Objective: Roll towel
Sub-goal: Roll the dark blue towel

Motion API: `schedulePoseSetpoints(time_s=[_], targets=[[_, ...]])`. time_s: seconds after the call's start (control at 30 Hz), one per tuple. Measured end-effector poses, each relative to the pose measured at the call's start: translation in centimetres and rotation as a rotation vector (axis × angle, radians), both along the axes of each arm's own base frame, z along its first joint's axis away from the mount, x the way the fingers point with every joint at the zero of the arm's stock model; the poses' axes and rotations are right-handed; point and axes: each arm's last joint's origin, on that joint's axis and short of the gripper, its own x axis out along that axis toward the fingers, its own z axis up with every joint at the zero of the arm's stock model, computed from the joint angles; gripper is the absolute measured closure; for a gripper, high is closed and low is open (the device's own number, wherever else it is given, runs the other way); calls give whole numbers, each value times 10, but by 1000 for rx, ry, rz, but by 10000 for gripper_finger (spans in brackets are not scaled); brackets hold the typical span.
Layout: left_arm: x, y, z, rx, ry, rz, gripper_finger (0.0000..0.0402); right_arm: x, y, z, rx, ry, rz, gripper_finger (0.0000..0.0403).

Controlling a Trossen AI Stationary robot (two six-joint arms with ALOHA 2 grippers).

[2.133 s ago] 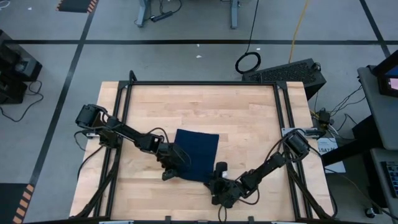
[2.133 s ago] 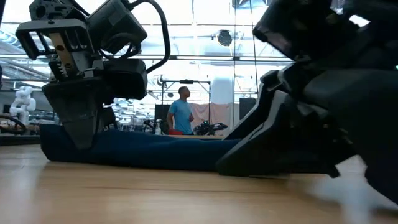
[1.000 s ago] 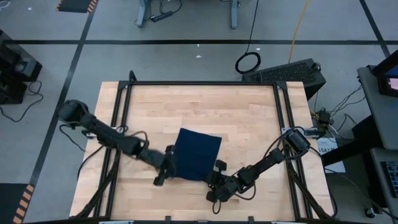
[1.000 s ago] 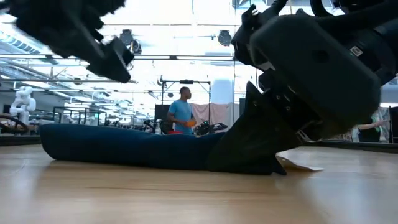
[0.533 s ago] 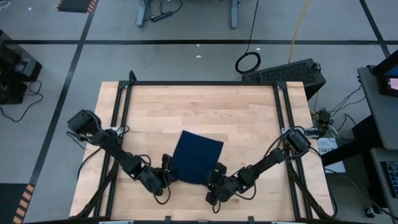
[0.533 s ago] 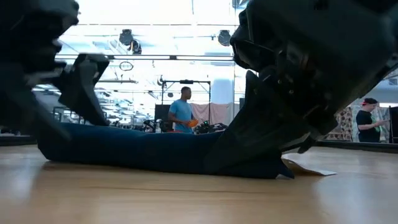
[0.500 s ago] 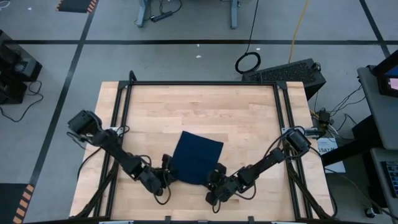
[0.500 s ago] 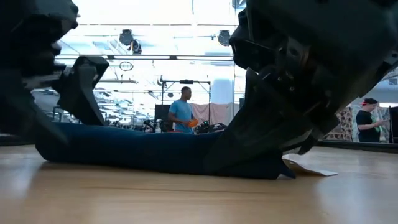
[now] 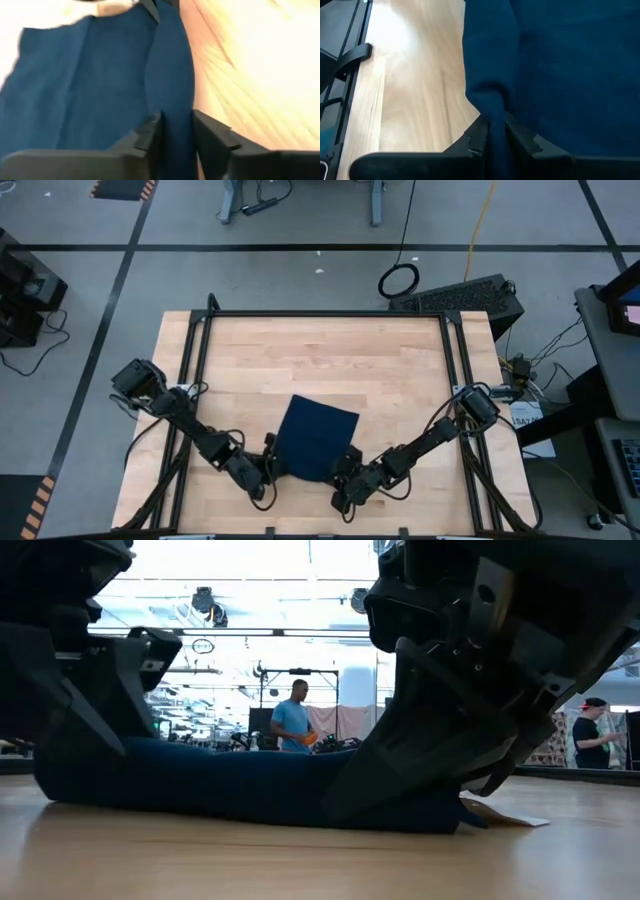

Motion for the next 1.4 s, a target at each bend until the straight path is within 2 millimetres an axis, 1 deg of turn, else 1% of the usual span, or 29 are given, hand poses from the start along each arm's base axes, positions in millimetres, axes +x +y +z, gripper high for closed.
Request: schedulePoseSetpoints(time_s=[0.1, 0.2, 0.3, 0.4, 0.5, 0.63, 0.77, 0.93, 1.03, 1.13, 1.23, 1.33, 1.4], targets=[[2, 4, -2, -59, 54, 12, 335, 1, 1, 0, -11, -8, 38, 367], [3, 10, -4, -111, 105, 40, 368, 1, 2, 1, -7, -6, 79, 367], [7, 14, -5, -175, 138, 47, 382, 1, 2, 1, -35, -11, 114, 367], [11, 20, -5, -275, 183, 71, 385, 1, 3, 1, -83, -24, 169, 366], [17, 29, -5, -393, 242, 103, 387, 1, 5, 2, -158, -43, 248, 354], [23, 40, -4, -517, 309, 141, 388, 0, 9, 6, -262, -74, 356, 312], [28, 50, -4, -609, 351, 178, 389, -7, 11, 19, -349, -72, 394, 251], [36, 66, -3, -740, 407, 221, 389, -26, 16, 39, -493, -23, 391, 176], [39, 76, -2, -785, 430, 225, 390, -38, 27, 48, -565, -42, 420, 149], [43, 86, -2, -819, 433, 231, 390, -49, 43, 50, -660, -95, 446, 146], [45, 93, -2, -845, 444, 234, 390, -55, 55, 49, -720, -155, 427, 159], [45, 98, -1, -878, 469, 221, 390, -56, 60, 45, -759, -181, 417, 181], [46, 100, -1, -904, 484, 228, 390, -55, 59, 41, -779, -179, 408, 197]])
